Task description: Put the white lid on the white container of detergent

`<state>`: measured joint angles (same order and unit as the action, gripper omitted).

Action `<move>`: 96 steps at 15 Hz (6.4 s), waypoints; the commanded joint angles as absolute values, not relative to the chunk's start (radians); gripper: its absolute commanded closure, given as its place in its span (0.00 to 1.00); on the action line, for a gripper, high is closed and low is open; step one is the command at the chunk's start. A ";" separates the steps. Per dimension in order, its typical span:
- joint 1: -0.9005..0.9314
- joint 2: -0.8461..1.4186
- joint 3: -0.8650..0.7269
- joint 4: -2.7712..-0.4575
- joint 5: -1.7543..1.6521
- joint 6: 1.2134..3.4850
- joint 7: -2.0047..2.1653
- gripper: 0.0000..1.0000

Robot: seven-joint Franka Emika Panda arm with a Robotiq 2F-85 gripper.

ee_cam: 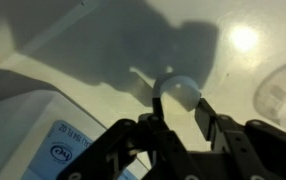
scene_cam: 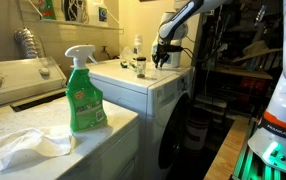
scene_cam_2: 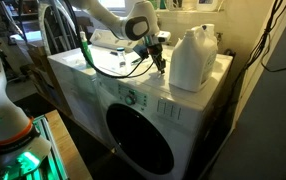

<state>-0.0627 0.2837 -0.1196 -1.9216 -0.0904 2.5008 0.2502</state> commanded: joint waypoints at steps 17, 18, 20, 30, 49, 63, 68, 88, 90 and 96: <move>-0.107 -0.244 -0.117 -2.003 -0.186 2.119 0.151 0.88; -0.110 -0.271 -0.117 -2.003 -0.180 2.101 0.147 0.88; -0.121 -0.316 -0.112 -2.004 -0.185 2.070 0.164 0.88; -0.134 -0.293 -0.123 -1.954 -0.158 2.050 0.147 0.88; -0.241 0.109 -0.264 -1.414 0.076 1.841 0.122 0.88; -0.254 0.245 -0.256 -1.274 0.086 1.851 0.245 0.88; -0.252 0.269 -0.255 -1.267 0.074 1.845 0.244 0.88; -0.223 0.293 -0.265 -1.276 -0.049 1.848 0.248 0.88; -0.219 0.292 -0.268 -1.277 -0.070 1.848 0.252 0.88; -0.219 0.287 -0.269 -1.290 -0.100 1.845 0.247 0.88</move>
<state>-0.2144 0.2857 -0.2558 -1.2776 -0.0701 1.8534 0.2490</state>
